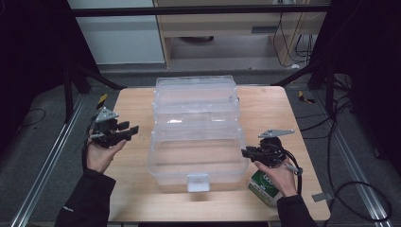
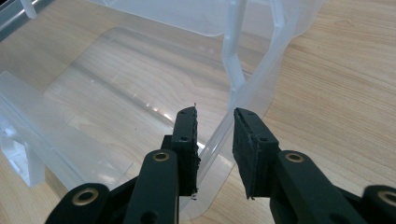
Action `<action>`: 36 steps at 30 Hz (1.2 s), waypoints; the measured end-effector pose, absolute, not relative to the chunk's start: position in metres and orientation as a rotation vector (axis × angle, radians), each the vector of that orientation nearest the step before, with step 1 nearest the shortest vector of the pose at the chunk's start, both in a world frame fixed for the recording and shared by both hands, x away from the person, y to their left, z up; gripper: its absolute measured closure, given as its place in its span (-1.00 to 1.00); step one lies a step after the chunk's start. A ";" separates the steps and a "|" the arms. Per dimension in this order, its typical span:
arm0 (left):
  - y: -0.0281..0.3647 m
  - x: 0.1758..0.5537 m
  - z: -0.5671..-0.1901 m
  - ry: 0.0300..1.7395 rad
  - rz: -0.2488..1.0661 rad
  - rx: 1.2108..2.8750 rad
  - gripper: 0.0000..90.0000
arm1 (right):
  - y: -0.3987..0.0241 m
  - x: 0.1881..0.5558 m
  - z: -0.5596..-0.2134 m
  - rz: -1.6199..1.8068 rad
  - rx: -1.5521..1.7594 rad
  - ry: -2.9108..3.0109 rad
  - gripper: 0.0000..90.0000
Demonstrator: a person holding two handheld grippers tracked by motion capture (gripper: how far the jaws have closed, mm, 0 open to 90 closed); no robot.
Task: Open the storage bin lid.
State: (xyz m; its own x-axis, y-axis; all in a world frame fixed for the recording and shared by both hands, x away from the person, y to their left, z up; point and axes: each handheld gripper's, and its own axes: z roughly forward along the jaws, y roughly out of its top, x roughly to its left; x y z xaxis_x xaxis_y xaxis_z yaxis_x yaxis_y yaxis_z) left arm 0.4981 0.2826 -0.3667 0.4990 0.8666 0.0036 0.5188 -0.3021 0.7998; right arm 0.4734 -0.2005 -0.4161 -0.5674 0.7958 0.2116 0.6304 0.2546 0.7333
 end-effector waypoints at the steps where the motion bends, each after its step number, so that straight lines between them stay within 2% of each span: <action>1: 0.281 0.496 -0.369 1.135 0.568 1.979 0.18 | -0.200 0.473 -0.416 1.205 1.344 2.320 0.56; 12: 0.266 0.475 -0.397 1.108 0.446 2.014 0.20 | -0.199 0.473 -0.416 1.195 1.344 2.315 0.57; 20: 0.264 0.472 -0.406 1.093 0.445 2.062 0.37 | -0.197 0.471 -0.416 1.177 1.338 2.304 0.57; 27: 0.257 0.467 -0.400 1.080 0.493 2.067 0.36 | -0.196 0.471 -0.416 1.172 1.335 2.296 0.57; 32: 0.257 0.465 -0.398 1.069 0.442 2.049 0.33 | -0.196 0.471 -0.416 1.172 1.334 2.296 0.57; 36: 0.244 0.464 -0.403 1.072 0.452 2.118 0.35 | -0.196 0.471 -0.416 1.172 1.334 2.295 0.57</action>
